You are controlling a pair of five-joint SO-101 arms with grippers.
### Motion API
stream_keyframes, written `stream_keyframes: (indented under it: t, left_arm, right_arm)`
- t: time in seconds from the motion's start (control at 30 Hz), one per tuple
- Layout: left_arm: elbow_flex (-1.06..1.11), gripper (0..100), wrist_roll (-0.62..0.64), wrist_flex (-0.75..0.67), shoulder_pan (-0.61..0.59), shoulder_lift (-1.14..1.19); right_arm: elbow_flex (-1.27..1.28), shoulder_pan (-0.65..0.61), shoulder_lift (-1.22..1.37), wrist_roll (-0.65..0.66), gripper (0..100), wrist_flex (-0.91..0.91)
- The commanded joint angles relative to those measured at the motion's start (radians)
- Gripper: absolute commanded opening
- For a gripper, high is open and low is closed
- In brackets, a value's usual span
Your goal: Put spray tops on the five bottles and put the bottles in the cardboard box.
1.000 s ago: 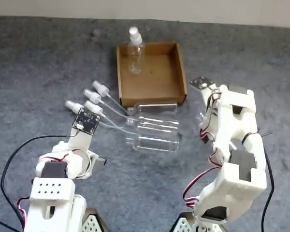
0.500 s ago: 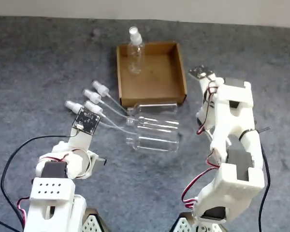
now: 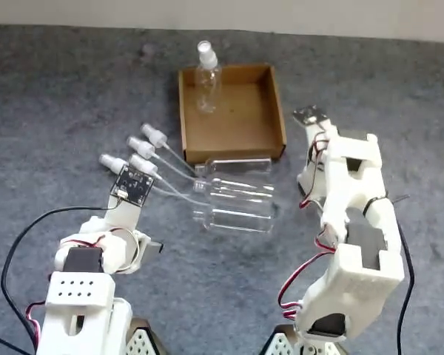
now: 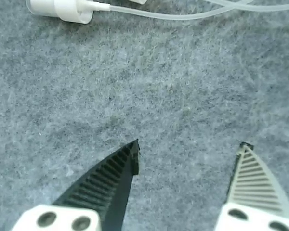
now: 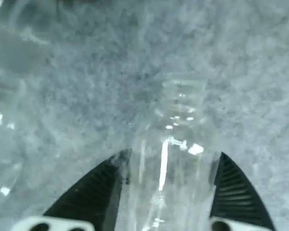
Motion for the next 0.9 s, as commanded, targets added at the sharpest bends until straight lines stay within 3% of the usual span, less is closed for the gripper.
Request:
stream_keyframes:
  t: [0.0, 0.3, 0.5, 0.87]
  left_arm:
    - [-0.002, 25, -0.008, -0.02, 0.002, 0.001]
    - [-0.005, 25, -0.003, -0.02, 0.002, 0.004]
    - [-0.096, 25, -0.002, 0.035, -0.022, 0.012]
    - [-0.516, 25, -0.002, 0.278, -0.081, 0.117]
  right_arm:
    - [-0.004, -0.007, -0.047, -0.034, 15.2, -0.028]
    - [-0.001, -0.015, -0.156, -0.11, 0.0, -0.002]
    - [0.039, -0.125, -0.292, -0.115, 0.4, 0.091]
    - [0.671, -0.216, -0.857, -0.06, 0.4, -0.082]
